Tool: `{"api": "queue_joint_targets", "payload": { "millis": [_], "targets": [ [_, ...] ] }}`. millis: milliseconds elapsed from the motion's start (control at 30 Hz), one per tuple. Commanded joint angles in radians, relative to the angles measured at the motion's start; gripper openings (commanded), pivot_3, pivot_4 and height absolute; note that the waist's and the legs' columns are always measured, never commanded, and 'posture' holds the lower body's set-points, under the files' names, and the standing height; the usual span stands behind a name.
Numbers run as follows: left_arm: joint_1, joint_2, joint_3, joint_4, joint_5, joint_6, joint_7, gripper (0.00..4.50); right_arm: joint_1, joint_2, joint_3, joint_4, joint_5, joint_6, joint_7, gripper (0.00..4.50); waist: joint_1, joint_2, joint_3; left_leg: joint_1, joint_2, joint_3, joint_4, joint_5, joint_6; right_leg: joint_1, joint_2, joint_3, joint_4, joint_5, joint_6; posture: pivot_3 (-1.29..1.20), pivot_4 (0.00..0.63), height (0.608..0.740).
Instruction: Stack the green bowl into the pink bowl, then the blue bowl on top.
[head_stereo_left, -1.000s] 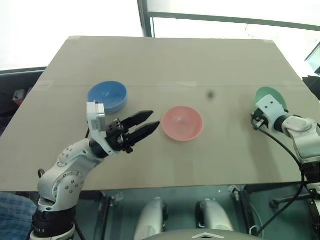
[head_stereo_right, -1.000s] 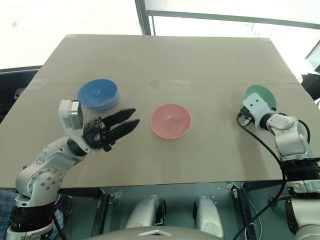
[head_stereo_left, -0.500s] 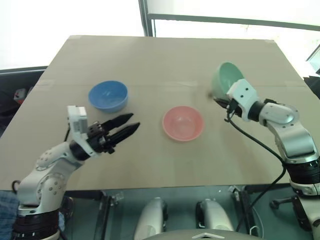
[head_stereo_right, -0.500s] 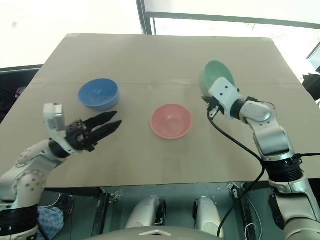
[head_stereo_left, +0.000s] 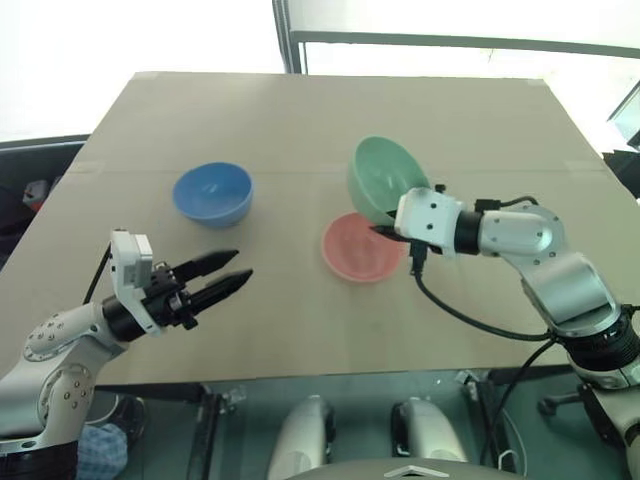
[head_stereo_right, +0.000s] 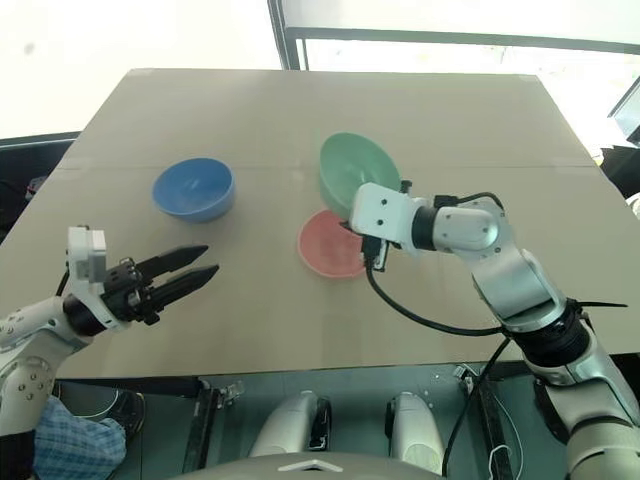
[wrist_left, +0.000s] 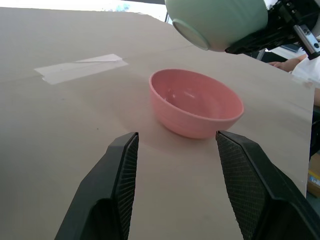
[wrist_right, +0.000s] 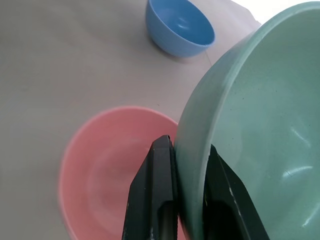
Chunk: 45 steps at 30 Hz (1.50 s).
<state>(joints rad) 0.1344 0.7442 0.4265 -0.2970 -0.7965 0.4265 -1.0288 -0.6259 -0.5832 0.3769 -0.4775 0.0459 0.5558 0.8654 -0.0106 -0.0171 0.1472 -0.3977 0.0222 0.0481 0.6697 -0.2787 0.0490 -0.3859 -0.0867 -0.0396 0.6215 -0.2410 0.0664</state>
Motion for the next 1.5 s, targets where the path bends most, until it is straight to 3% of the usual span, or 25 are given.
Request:
{"api": "queue_joint_targets", "payload": {
  "millis": [33, 67, 100, 233, 367, 433, 633, 800, 933, 1200, 1500],
  "targets": [
    [-0.006, -0.004, 0.027, -0.035, -0.016, -0.007, 0.007, 2.61, -0.009, 0.004, -0.002, -0.084, 0.024, 0.051, 0.010, 0.90, 0.002, 0.000, 0.000, 0.000, 0.000, 0.000, 0.000, 0.000, 0.000, 0.000, 0.000, 0.000, 0.000, 0.000, 0.000, 0.00, 0.150, 0.740],
    [-0.005, -0.003, 0.029, -0.032, -0.014, -0.009, 0.004, 2.61, -0.011, 0.009, -0.001, -0.094, 0.030, 0.067, 0.009, 1.46, 0.002, -0.001, 0.000, 0.000, 0.000, 0.000, 0.000, 0.000, 0.000, 0.000, -0.001, 0.000, 0.000, 0.000, 0.000, 0.00, 0.150, 0.740],
    [-0.004, -0.003, 0.030, -0.030, -0.014, -0.009, 0.002, 2.61, -0.012, 0.013, 0.001, -0.101, 0.033, 0.076, 0.006, 1.65, 0.002, -0.001, -0.001, 0.000, 0.000, 0.000, 0.000, 0.000, 0.000, 0.000, -0.001, 0.000, 0.000, 0.000, 0.000, 0.00, 0.150, 0.740],
    [-0.007, 0.001, 0.025, -0.031, -0.015, -0.004, -0.004, 2.61, -0.007, 0.030, -0.011, -0.108, 0.035, 0.089, -0.017, 3.20, 0.000, -0.001, -0.001, 0.000, 0.000, 0.000, 0.000, 0.000, 0.000, 0.000, -0.001, 0.000, 0.001, 0.000, 0.000, 0.00, 0.150, 0.740],
    [-0.027, 0.001, 0.021, -0.025, -0.010, -0.001, 0.011, 2.61, 0.015, 0.056, -0.156, -0.096, 0.156, 0.179, -0.027, 3.20, 0.002, -0.001, -0.001, 0.000, 0.000, 0.000, 0.000, 0.000, 0.000, 0.000, -0.001, 0.000, 0.001, 0.000, 0.000, 0.00, 0.150, 0.740],
    [-0.062, -0.007, 0.000, -0.012, 0.018, 0.026, 0.085, 2.61, 0.063, 0.076, -0.319, -0.076, 0.283, 0.239, -0.024, 3.20, 0.006, -0.002, -0.001, 0.000, 0.000, 0.000, 0.000, 0.000, 0.000, 0.000, -0.001, 0.000, 0.001, 0.000, 0.000, 0.00, 0.150, 0.740],
    [-0.204, -0.019, -0.117, 0.014, 0.161, 0.148, 0.337, 2.61, 0.205, -0.012, -0.593, -0.021, 0.497, 0.286, 0.053, 3.20, 0.026, -0.002, -0.001, 0.000, -0.001, -0.001, 0.000, 0.000, 0.001, 0.002, -0.002, -0.001, 0.000, 0.000, 0.000, 0.00, 0.150, 0.740],
    [-0.359, 0.021, -0.216, 0.073, 0.294, 0.219, 0.437, 2.61, 0.314, -0.105, -0.716, 0.008, 0.574, 0.205, 0.137, 3.20, 0.022, -0.001, -0.001, 0.001, -0.001, -0.001, 0.000, 0.000, 0.001, 0.002, 0.000, 0.000, 0.001, 0.000, 0.000, 0.00, 0.150, 0.740],
    [-0.426, 0.039, -0.264, 0.130, 0.370, 0.188, 0.428, 2.61, 0.343, -0.151, -0.738, 0.010, 0.611, 0.199, 0.140, 3.20, 0.018, -0.001, -0.001, 0.001, -0.001, 0.001, 0.000, 0.000, 0.001, 0.002, 0.001, 0.001, 0.002, 0.000, 0.000, 0.00, 0.150, 0.740],
    [-0.578, 0.126, -0.482, 0.426, 0.642, -0.053, 0.276, 2.61, 0.349, -0.200, -0.747, -0.068, 0.688, 0.196, 0.106, 3.20, 0.026, -0.002, 0.000, 0.001, -0.001, 0.001, 0.001, 0.000, 0.001, 0.001, 0.001, 0.001, 0.001, 0.000, 0.000, 0.00, 0.150, 0.740],
    [-0.639, 0.069, -0.476, 0.436, 0.652, -0.171, 0.205, 2.61, 0.429, -0.265, -0.770, -0.087, 0.700, 0.170, 0.098, 3.20, 0.028, -0.002, 0.000, -0.002, -0.001, 0.000, 0.001, -0.001, 0.002, 0.001, 0.000, 0.000, 0.002, 0.000, 0.001, 0.00, 0.150, 0.740]
  ]
}}
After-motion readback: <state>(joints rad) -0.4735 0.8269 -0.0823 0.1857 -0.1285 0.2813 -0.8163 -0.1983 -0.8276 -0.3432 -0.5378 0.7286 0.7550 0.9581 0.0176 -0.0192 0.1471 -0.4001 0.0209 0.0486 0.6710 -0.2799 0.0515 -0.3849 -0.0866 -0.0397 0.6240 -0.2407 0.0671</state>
